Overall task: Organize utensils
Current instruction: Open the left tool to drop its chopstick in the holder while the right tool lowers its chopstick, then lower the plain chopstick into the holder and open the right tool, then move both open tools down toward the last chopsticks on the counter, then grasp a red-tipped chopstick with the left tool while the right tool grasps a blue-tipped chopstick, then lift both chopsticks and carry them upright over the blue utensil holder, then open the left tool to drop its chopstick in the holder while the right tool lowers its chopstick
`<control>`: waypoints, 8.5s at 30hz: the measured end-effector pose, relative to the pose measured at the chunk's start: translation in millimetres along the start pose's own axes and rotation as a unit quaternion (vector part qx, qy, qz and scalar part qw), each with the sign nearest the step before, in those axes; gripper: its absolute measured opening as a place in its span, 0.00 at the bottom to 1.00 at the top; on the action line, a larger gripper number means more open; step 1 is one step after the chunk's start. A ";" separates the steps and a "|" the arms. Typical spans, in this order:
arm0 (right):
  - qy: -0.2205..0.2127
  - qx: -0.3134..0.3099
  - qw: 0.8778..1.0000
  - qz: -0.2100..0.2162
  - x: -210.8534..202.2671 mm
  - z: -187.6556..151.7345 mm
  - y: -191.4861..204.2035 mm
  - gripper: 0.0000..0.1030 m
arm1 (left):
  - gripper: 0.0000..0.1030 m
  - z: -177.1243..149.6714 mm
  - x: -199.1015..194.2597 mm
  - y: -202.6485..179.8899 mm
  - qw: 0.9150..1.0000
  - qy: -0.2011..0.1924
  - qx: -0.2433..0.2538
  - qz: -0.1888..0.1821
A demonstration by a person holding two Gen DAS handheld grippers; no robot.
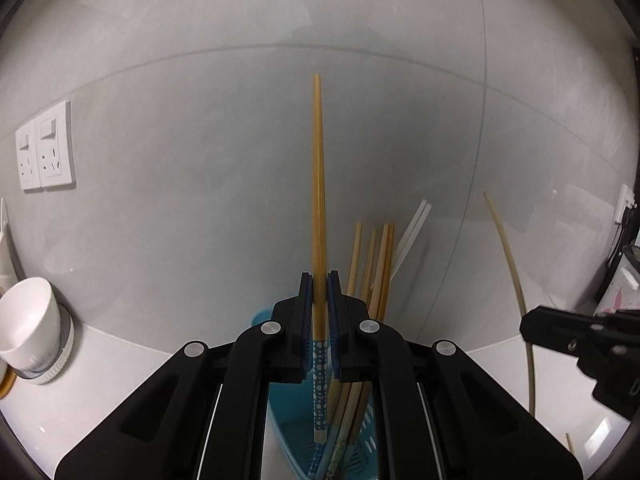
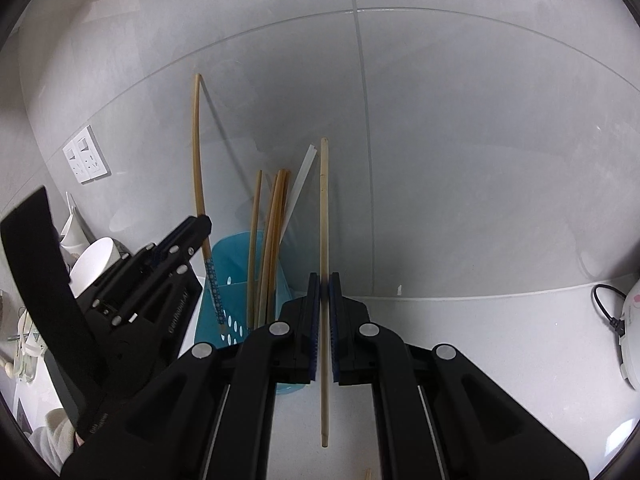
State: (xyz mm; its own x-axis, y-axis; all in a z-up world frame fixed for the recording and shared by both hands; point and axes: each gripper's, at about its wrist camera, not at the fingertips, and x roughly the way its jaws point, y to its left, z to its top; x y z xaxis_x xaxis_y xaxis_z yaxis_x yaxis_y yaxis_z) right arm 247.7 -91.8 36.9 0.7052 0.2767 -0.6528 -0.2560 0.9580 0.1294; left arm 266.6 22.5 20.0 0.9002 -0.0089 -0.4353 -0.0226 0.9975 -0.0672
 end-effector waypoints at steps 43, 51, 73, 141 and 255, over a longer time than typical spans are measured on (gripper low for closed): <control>-0.090 0.006 0.989 0.117 34.4 5.9 37.3 0.03 | 0.94 -7.3 -50.9 67.8 0.985 0.158 -0.053 0.053; -0.079 -0.003 0.992 0.102 56.4 -4.2 43.7 0.04 | 0.94 -12.3 -50.7 79.3 0.984 0.159 -0.060 0.060; -0.015 -0.035 0.998 0.044 23.3 -24.5 22.6 0.63 | 0.94 -4.3 -62.9 66.9 0.983 0.165 -0.050 0.055; 0.348 0.079 0.926 -0.128 -35.1 -244.1 -183.2 0.11 | 0.15 -212.8 -89.5 -166.0 0.868 0.495 -0.008 0.040; -0.011 -0.020 0.995 0.092 3.9 4.6 -30.7 0.06 | 0.07 3.5 -1.4 -33.8 0.997 0.071 -0.035 0.018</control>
State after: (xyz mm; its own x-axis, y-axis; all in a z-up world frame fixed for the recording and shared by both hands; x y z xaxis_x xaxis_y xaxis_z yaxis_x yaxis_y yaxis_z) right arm 261.4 -119.8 33.8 0.6583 0.4501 -0.6033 -0.4088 0.8868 0.2155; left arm 267.7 -11.0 26.1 0.8279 0.0120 -0.5608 -0.0888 0.9900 -0.1100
